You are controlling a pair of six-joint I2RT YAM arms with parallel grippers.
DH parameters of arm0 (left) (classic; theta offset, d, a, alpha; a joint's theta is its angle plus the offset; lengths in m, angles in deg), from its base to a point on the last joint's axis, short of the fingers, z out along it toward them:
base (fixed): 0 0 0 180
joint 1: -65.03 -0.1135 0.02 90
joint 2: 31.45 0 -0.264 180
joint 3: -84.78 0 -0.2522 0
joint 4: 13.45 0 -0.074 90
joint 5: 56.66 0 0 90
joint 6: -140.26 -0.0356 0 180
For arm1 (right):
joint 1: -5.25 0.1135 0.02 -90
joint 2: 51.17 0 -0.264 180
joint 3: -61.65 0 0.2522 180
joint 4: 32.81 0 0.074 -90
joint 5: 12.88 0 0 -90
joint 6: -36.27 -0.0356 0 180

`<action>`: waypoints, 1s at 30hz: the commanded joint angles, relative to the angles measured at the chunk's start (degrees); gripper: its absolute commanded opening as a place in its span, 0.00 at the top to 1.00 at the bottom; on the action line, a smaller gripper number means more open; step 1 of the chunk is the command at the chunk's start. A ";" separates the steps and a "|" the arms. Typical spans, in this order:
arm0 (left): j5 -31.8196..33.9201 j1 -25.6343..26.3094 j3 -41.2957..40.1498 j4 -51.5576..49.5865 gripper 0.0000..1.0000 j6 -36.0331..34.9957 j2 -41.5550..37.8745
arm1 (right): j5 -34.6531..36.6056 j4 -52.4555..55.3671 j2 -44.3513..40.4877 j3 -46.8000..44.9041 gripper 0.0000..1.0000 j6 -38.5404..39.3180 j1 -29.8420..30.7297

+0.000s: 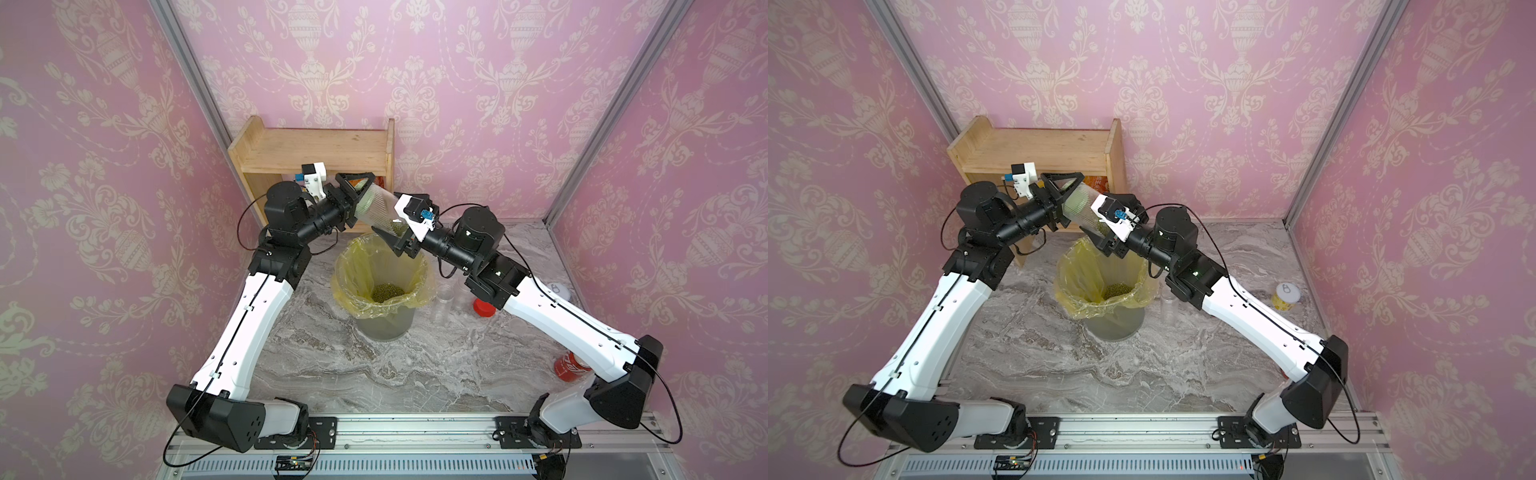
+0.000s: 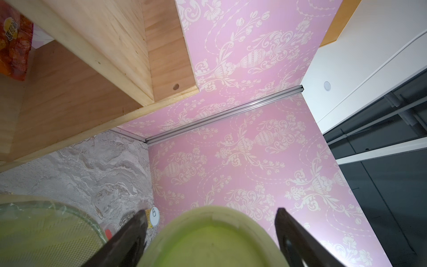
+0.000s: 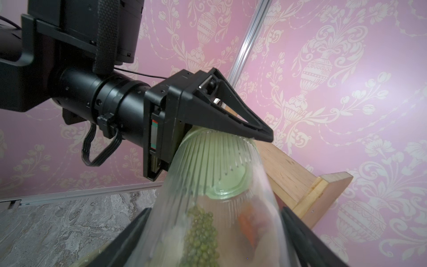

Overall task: Empty moldy mung beans from jars
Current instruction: Unscrew the lid from the jar.

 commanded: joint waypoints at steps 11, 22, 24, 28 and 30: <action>-0.60 -0.62 2.71 0.73 0.10 -3.54 1.32 | -6.91 -0.52 -1.56 3.02 0.77 2.04 1.93; -1.27 -0.66 -0.83 8.55 0.01 -2.61 0.65 | -6.47 -5.55 -1.02 1.88 0.78 -2.16 1.82; -1.03 -0.72 -1.60 10.07 0.01 -2.19 0.31 | -6.14 -6.25 -1.03 1.59 0.78 -2.73 1.77; -0.75 -1.19 -3.89 14.86 0.01 0.40 0.06 | -4.49 -7.72 -1.08 0.86 0.79 -4.14 1.80; -0.29 -1.22 -5.00 16.93 0.01 1.36 -0.18 | -3.41 -8.80 -1.12 0.23 0.79 -4.81 1.80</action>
